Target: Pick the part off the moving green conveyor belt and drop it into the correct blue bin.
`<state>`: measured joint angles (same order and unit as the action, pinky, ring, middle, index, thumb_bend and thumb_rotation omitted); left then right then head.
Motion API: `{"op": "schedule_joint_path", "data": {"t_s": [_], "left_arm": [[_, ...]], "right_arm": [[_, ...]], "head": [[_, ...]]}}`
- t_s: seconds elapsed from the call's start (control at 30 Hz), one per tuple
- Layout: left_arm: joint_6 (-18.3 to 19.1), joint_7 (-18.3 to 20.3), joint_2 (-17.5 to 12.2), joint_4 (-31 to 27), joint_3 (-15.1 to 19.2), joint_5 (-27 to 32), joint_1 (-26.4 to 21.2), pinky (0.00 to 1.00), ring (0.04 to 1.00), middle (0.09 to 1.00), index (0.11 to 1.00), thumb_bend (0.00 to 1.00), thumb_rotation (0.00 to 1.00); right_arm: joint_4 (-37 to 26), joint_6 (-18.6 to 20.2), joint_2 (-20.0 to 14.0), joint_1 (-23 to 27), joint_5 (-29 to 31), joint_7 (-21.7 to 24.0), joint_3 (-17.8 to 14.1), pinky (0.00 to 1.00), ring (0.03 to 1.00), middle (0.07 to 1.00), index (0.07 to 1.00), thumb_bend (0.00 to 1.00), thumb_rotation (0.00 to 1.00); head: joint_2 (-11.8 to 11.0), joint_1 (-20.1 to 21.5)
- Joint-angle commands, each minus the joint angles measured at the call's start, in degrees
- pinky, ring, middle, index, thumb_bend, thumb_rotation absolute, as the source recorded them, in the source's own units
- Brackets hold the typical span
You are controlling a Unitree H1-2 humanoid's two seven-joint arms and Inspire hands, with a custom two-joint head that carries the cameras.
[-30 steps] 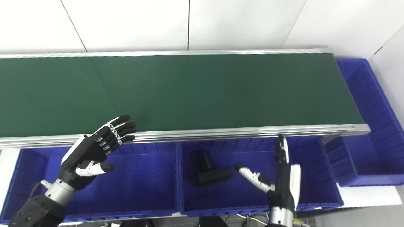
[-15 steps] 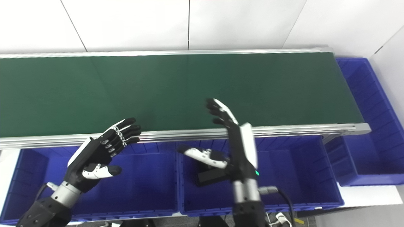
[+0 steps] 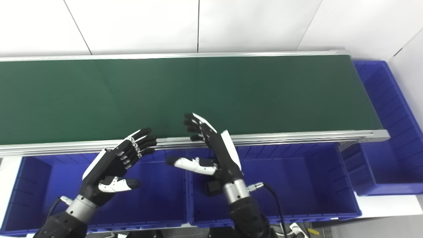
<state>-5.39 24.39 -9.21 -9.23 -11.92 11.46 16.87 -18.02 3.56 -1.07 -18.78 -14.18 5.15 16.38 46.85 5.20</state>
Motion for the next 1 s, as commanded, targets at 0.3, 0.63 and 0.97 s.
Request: {"op": "schedule_joint_path", "data": {"t_s": [0.3,0.63,0.97], "left_arm": [[-3.0,-2.6,1.4,-0.4,-1.1,-3.5,0.0,0.84,0.895,0.903,0.898,0.99,0.39],[-3.0,-3.1,1.7,-0.1,-1.4,-4.3,0.0,0.86,0.902,0.906,0.898,0.99,0.39],[-3.3,-3.5,1.8,0.4,-1.8,-4.7,-0.4,0.85,0.890,0.891,0.894,0.99,0.39]], "right_arm": [[0.1,-9.9,-4.7,-1.4,6.9,1.6,-1.4,0.73,0.805,0.815,0.873,0.73,0.57],[-0.3,-11.3,-6.0,-3.3,7.5,1.5,-2.2,0.74,0.817,0.828,0.889,0.71,0.60],[0.8,-11.3,-5.6,-2.7,7.5,1.4,-2.4,0.74,0.814,0.828,0.884,0.70,0.57]], "head": [[-1.3,-2.1],[-1.7,-2.7],[-1.9,-2.7]]}}
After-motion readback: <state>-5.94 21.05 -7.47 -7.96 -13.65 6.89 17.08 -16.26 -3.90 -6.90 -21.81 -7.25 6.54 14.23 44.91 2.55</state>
